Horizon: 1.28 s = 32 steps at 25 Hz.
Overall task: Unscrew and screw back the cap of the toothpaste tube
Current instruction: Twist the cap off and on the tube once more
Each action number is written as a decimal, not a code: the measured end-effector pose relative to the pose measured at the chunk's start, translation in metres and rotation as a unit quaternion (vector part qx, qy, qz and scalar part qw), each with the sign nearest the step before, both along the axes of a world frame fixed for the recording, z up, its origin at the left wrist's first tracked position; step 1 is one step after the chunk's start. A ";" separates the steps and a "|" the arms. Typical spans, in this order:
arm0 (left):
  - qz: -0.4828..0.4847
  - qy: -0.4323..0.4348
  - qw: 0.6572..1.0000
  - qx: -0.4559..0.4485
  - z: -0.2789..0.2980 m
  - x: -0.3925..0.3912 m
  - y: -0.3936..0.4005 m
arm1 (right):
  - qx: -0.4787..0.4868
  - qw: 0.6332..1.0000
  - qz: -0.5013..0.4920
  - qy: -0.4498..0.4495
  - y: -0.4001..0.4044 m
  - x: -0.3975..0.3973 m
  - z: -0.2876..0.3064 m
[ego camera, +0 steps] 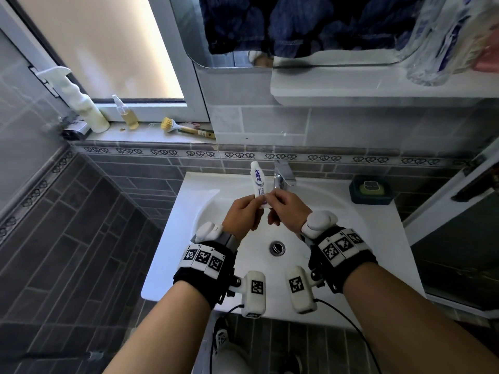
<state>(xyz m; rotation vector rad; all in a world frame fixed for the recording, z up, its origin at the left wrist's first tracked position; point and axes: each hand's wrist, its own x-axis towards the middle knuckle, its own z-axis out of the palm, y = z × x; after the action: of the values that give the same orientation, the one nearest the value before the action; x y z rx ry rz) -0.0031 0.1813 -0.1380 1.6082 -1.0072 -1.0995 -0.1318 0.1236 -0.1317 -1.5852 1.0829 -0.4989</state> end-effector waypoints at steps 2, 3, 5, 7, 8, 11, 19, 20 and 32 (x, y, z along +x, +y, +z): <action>-0.004 0.013 1.000 0.003 0.000 0.002 0.000 | -0.045 0.998 0.005 0.040 0.002 0.006 0.003; -0.005 0.016 1.000 0.001 -0.001 0.003 0.000 | -0.066 0.995 0.003 0.072 0.005 0.011 0.003; 0.000 0.017 1.000 -0.010 -0.004 0.004 0.000 | -0.057 0.994 -0.011 0.097 0.011 0.018 0.001; -0.002 0.032 0.999 -0.016 -0.003 0.005 -0.002 | -0.010 0.998 -0.027 0.052 0.013 0.018 0.003; -0.005 0.046 0.999 -0.012 -0.002 0.005 -0.003 | -0.001 0.999 -0.032 0.031 0.013 0.017 0.004; -0.007 0.118 0.993 0.010 -0.002 0.008 -0.003 | -0.024 0.999 -0.032 0.014 0.011 0.017 0.005; 0.008 0.053 0.998 -0.016 -0.001 -0.001 0.001 | -0.018 0.999 -0.030 -0.011 0.012 0.008 -0.005; 0.013 0.060 0.998 -0.018 0.001 -0.003 0.001 | -0.013 0.999 -0.039 -0.016 0.013 0.009 -0.006; 0.015 0.064 0.997 -0.032 0.002 -0.008 0.007 | -0.041 0.996 -0.054 -0.061 0.006 0.013 -0.005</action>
<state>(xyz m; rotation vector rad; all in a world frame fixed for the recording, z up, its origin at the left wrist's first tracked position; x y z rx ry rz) -0.0108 0.1887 -0.1360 1.4774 -0.9233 -1.1240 -0.1187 0.1300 -0.1362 -1.5522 1.0696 -0.7127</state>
